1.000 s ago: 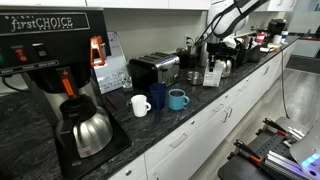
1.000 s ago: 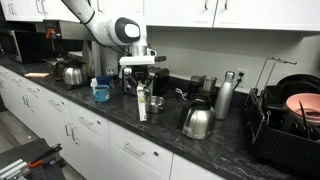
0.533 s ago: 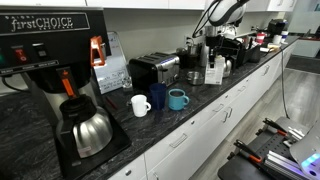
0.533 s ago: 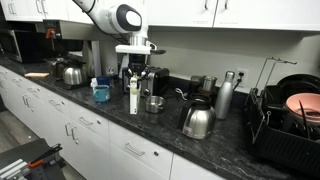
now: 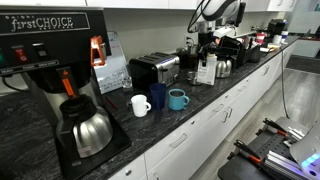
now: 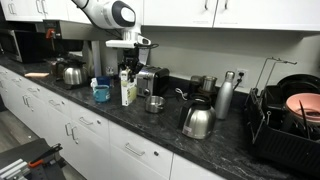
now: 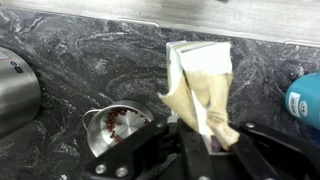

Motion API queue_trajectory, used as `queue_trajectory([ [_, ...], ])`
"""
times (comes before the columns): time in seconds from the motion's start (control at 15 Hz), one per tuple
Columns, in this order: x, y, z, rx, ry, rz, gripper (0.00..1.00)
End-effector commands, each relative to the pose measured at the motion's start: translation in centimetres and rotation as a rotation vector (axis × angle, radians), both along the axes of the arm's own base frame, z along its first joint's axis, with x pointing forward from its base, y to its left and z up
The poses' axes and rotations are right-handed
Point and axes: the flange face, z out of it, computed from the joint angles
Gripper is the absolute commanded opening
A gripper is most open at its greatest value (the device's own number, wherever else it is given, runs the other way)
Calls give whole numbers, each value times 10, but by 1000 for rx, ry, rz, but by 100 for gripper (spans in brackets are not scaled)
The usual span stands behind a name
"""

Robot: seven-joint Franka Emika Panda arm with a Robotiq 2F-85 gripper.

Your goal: Move the white box to the front of the toaster

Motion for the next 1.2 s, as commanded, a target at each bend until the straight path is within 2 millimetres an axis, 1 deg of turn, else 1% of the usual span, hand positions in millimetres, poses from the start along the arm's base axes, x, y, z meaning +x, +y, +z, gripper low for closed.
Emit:
queue_trajectory([
  [0.0,-3,9,9,-28,18,-115,3],
  [0.07,-2,8,2,-9,5,-67,12],
  [0.2,-4,11,2,-14,11,-98,12],
  [0.67,-4,10,3,-15,11,-105,12],
  [0.73,-4,12,3,-9,12,-120,3],
  [0.87,-1,19,9,13,-20,-186,3],
  [1.13,2,29,21,-3,-43,-414,3],
])
